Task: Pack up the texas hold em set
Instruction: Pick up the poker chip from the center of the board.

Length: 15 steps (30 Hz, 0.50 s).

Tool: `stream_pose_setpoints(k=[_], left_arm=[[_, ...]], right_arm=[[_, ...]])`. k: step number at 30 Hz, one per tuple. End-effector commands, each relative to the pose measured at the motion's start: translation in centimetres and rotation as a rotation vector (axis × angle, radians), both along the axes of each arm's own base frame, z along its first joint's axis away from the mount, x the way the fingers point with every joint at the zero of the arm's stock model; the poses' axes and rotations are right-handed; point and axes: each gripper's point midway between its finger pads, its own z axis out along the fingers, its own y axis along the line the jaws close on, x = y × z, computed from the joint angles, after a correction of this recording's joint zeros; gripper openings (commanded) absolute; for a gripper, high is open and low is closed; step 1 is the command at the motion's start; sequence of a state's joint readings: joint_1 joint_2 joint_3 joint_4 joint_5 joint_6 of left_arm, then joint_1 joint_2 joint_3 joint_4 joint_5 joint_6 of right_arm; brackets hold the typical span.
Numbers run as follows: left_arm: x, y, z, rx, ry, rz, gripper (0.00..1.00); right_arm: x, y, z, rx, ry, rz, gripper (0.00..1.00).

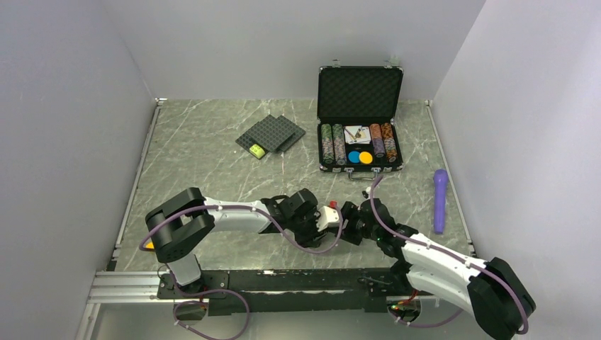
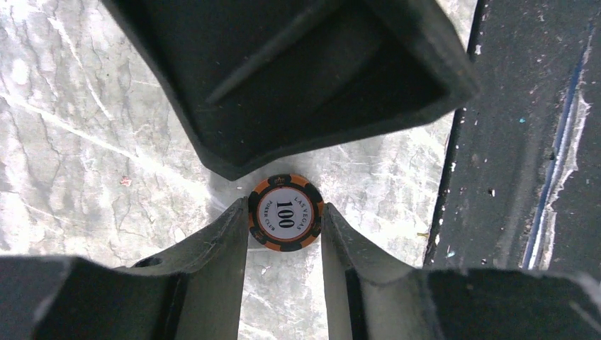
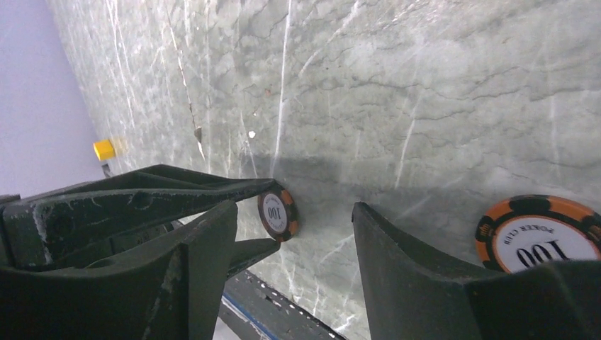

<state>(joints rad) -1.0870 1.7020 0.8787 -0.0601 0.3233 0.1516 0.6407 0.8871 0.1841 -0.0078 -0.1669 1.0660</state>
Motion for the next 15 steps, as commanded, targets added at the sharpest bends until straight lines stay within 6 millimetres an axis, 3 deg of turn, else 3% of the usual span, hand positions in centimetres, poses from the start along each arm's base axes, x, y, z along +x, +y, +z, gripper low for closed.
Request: stream_pose_setpoints(k=[1,15], left_arm=[[-2.3,3.9,-3.0,0.129,0.166,0.051,0.27],[-1.8,3.9,-2.9,0.097,0.198,0.078,0.25]], right_arm=[[-0.8,0.4,-0.9,-0.019,0.042,0.013,0.65],[-4.2,3.8,-2.4,0.098,0.175,0.073,0.6]])
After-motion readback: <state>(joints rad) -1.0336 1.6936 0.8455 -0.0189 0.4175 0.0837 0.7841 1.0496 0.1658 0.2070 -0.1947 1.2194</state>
